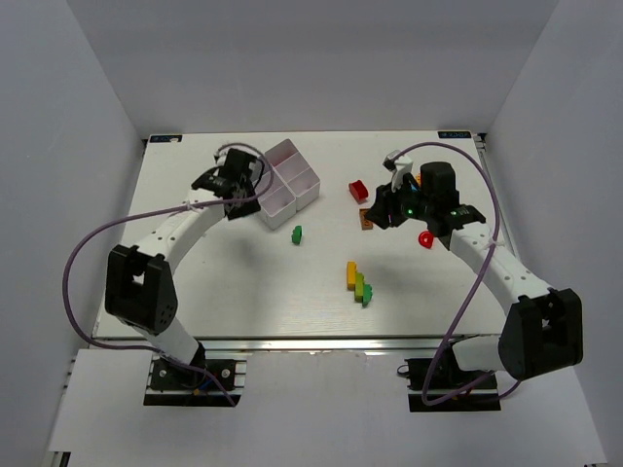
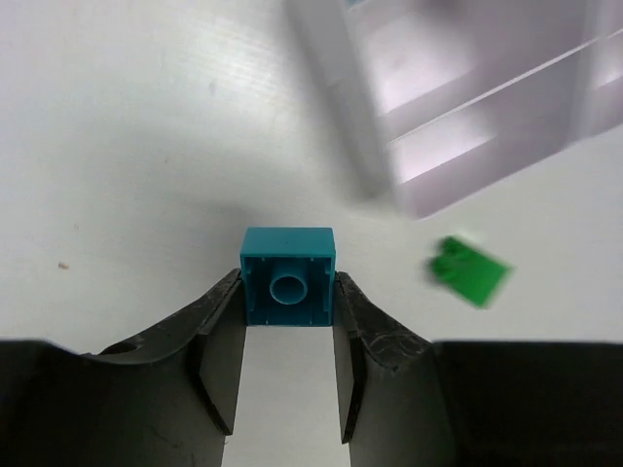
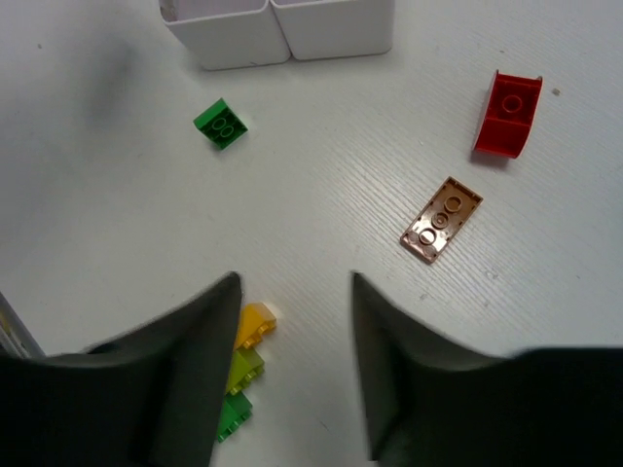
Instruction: Sort the legos into containers by color
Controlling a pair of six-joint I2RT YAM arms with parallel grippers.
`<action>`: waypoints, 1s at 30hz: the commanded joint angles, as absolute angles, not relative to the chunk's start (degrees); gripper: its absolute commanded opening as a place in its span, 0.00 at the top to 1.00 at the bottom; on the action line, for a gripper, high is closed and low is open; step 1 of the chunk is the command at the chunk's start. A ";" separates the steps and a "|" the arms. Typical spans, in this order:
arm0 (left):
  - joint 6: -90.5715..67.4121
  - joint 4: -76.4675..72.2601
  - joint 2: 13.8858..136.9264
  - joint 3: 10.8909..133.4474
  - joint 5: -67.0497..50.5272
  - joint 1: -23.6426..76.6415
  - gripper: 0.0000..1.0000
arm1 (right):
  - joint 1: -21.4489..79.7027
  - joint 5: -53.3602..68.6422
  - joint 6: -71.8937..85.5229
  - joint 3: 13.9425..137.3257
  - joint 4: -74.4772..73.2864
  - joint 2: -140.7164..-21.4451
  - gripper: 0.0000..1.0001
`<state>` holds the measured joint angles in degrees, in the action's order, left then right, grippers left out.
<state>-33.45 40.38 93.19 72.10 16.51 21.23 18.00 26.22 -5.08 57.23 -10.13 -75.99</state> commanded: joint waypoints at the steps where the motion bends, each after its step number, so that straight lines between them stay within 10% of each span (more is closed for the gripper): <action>1: -36.03 43.50 92.62 84.15 16.88 20.40 0.99 | 17.75 28.65 -5.36 56.78 -8.70 -74.35 0.56; 6: -38.32 49.38 102.20 100.61 16.35 18.28 1.00 | 17.67 28.74 -5.98 56.25 -8.70 -73.92 0.87; 22: -41.84 53.97 119.71 119.36 20.74 17.31 0.95 | 17.75 28.04 -6.42 55.11 -7.91 -72.42 0.85; 30: -41.31 53.00 118.92 115.58 21.62 17.31 0.73 | 17.75 28.56 -5.89 55.55 -7.73 -73.39 0.85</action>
<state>-41.23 53.87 122.45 116.57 20.03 17.28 18.00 27.62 -6.09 55.33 -9.50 -73.63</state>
